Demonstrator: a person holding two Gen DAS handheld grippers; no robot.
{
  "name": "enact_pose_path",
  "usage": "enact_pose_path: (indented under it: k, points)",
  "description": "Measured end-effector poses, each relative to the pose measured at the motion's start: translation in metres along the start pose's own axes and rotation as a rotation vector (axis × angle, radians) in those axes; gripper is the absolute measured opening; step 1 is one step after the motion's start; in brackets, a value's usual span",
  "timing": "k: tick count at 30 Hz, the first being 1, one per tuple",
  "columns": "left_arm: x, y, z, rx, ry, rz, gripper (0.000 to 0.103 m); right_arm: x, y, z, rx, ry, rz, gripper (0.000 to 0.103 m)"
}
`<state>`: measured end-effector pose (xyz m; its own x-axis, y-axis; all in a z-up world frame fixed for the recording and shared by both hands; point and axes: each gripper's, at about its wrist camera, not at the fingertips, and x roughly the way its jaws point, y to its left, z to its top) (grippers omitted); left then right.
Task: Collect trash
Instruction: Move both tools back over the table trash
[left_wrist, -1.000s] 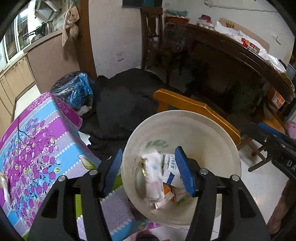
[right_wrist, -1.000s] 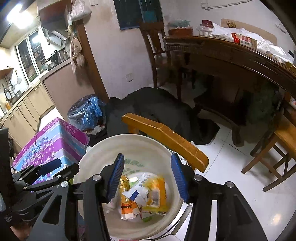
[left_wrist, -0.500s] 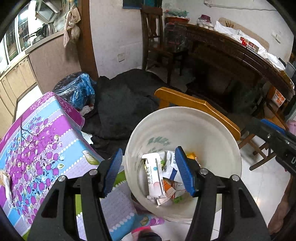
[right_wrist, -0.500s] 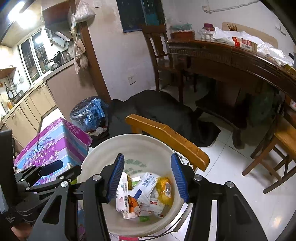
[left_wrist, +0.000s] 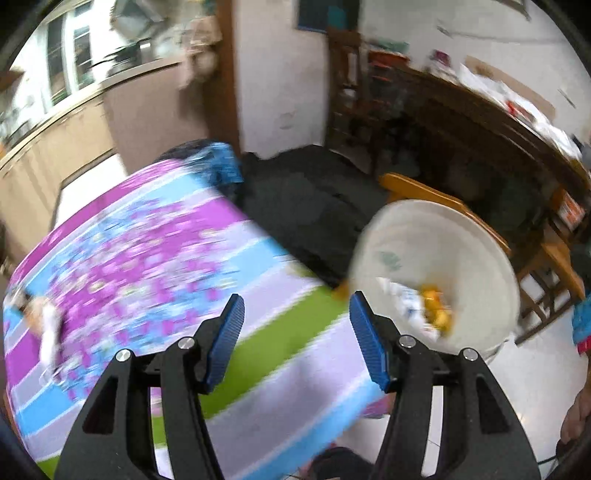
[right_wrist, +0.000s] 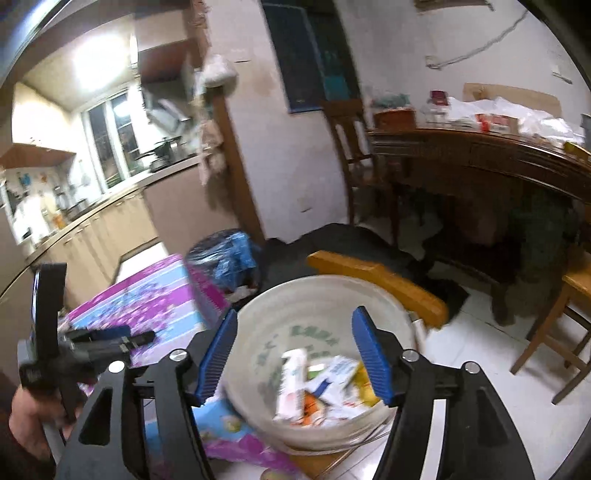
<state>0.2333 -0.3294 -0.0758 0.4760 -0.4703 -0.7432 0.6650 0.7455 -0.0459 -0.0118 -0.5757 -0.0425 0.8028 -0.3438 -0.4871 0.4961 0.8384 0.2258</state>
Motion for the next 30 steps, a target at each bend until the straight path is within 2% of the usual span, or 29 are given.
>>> enact_pose_path:
  k: [6, 9, 11, 13, 15, 19, 22, 25, 30]
  points:
    - [-0.036, 0.159, -0.041, -0.270, -0.024, 0.161, 0.062, 0.016, 0.058, -0.021, -0.055, 0.079, 0.147, 0.069]
    - [-0.054, 0.236, -0.068, -0.417, -0.025, 0.235, 0.062, 0.037, 0.104, -0.032, -0.082, 0.147, 0.262, 0.069]
    - [-0.066, 0.284, -0.086, -0.517, -0.027, 0.285, 0.062, 0.060, 0.148, -0.042, -0.086, 0.226, 0.380, 0.068]
    - [-0.071, 0.315, -0.095, -0.575, -0.023, 0.314, 0.062, 0.078, 0.187, -0.046, -0.104, 0.279, 0.458, 0.061]
    - [-0.073, 0.339, -0.103, -0.619, -0.012, 0.338, 0.062, 0.106, 0.239, -0.057, -0.093, 0.378, 0.551, 0.048]
    - [-0.066, 0.355, -0.108, -0.624, 0.011, 0.335, 0.062, 0.161, 0.353, -0.079, -0.108, 0.549, 0.661, 0.048]
    - [-0.057, 0.360, -0.108, -0.623, 0.023, 0.321, 0.062, 0.195, 0.415, -0.096, -0.126, 0.617, 0.645, 0.048]
    - [-0.048, 0.363, -0.104, -0.611, 0.027, 0.308, 0.062, 0.221, 0.457, -0.105, -0.159, 0.635, 0.591, 0.048]
    - [-0.032, 0.360, -0.091, -0.533, 0.032, 0.274, 0.062, 0.242, 0.486, -0.107, -0.213, 0.631, 0.512, 0.048]
